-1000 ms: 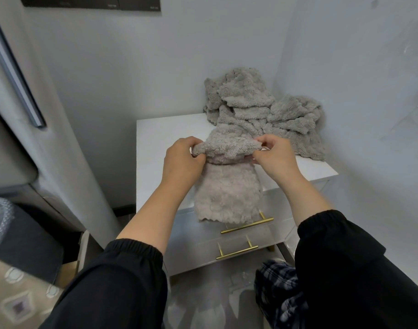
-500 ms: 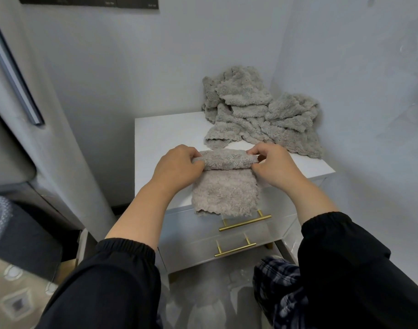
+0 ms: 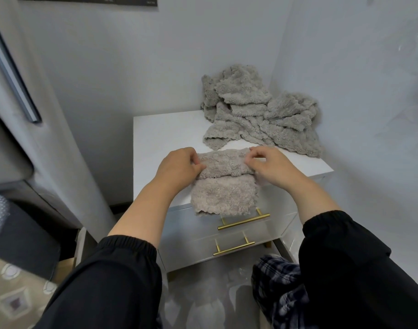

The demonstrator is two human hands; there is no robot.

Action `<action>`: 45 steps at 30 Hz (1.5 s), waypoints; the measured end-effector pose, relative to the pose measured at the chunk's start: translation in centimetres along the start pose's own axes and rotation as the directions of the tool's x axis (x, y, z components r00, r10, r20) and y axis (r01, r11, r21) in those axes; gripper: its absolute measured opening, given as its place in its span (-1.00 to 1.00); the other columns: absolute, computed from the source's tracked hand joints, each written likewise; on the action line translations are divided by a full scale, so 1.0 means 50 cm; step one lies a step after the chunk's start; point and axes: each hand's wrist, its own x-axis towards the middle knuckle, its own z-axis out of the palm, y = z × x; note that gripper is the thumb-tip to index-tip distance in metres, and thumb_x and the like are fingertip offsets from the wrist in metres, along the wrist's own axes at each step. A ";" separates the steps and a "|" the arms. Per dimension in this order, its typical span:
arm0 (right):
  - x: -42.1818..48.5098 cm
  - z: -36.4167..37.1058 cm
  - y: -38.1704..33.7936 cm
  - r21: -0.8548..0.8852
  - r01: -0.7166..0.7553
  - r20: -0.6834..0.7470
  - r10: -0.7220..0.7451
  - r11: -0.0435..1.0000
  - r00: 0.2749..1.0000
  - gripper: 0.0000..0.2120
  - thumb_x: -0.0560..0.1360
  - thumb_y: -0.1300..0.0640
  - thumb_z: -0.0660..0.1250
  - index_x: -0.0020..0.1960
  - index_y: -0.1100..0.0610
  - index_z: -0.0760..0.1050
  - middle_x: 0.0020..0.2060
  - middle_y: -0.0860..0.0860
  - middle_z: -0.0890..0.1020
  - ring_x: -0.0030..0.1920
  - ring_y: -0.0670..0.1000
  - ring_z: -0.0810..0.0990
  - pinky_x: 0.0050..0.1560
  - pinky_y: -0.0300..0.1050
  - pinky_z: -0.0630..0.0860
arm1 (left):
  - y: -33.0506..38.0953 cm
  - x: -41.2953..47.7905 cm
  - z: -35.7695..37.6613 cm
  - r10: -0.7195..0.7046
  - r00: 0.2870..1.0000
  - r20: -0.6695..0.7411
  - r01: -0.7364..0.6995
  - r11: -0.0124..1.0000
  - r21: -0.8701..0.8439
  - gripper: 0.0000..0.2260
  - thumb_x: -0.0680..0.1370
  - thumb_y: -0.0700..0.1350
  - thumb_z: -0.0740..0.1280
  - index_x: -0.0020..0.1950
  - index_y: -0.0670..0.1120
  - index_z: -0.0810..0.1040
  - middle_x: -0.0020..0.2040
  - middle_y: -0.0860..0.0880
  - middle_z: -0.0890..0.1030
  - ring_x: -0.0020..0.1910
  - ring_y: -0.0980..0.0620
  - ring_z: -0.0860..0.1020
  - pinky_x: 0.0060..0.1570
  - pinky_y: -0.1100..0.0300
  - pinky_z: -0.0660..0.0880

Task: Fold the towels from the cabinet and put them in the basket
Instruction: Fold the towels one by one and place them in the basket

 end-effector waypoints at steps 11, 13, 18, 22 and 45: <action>0.012 0.000 -0.022 0.114 -0.030 0.007 0.030 0.993 1.000 -0.60 0.40 0.36 0.43 0.14 0.03 0.51 -0.35 -0.02 0.47 -0.52 -0.19 0.46 -0.40 -0.34 0.39 | -0.003 0.010 -0.013 -0.117 0.990 0.075 0.127 0.982 -0.138 -0.72 0.41 -0.07 0.50 -0.02 -0.23 0.61 -0.10 -0.15 0.60 -0.12 -0.08 0.51 -0.16 0.13 0.38; 0.012 0.004 -0.030 0.146 -0.011 -0.062 0.020 0.989 0.998 -0.66 0.38 0.40 0.42 0.07 0.07 0.56 -0.39 -0.08 0.51 -0.51 -0.21 0.46 -0.46 -0.41 0.34 | 0.002 0.010 -0.012 -0.111 0.994 -0.005 0.109 0.984 -0.139 -0.76 0.39 -0.09 0.51 -0.05 -0.17 0.60 -0.10 -0.11 0.58 -0.11 -0.07 0.50 -0.19 0.17 0.36; 0.017 0.026 -0.027 0.028 0.102 -0.282 -0.090 0.994 0.955 -0.71 0.38 0.38 0.36 -0.02 0.05 0.55 -0.21 -0.04 0.57 -0.37 -0.10 0.45 -0.39 -0.32 0.31 | 0.019 0.003 -0.004 -0.002 0.966 -0.257 -0.019 0.997 -0.078 -0.80 0.44 -0.22 0.38 0.04 -0.07 0.60 0.07 -0.06 0.52 0.04 -0.04 0.48 -0.06 0.22 0.31; 0.017 0.027 -0.017 0.002 0.079 -0.293 -0.075 0.997 0.953 -0.67 0.42 0.35 0.32 0.11 0.05 0.53 -0.25 -0.04 0.56 -0.42 -0.06 0.45 -0.42 -0.24 0.32 | 0.015 0.000 0.001 0.063 0.953 -0.297 -0.102 0.988 -0.119 -0.72 0.44 -0.30 0.31 0.11 -0.09 0.59 0.14 -0.03 0.52 -0.02 -0.03 0.52 0.04 0.19 0.41; 0.008 0.028 0.007 0.164 0.033 -0.160 -0.006 0.986 0.987 -0.53 0.52 -0.05 0.33 0.34 0.10 0.33 0.32 0.01 0.40 0.37 -0.03 0.33 0.21 -0.23 0.24 | 0.001 0.002 0.014 0.039 0.990 -0.135 -0.058 0.989 -0.139 -0.77 0.47 -0.03 0.44 -0.07 -0.08 0.43 -0.01 -0.05 0.53 -0.02 -0.05 0.47 -0.08 0.11 0.36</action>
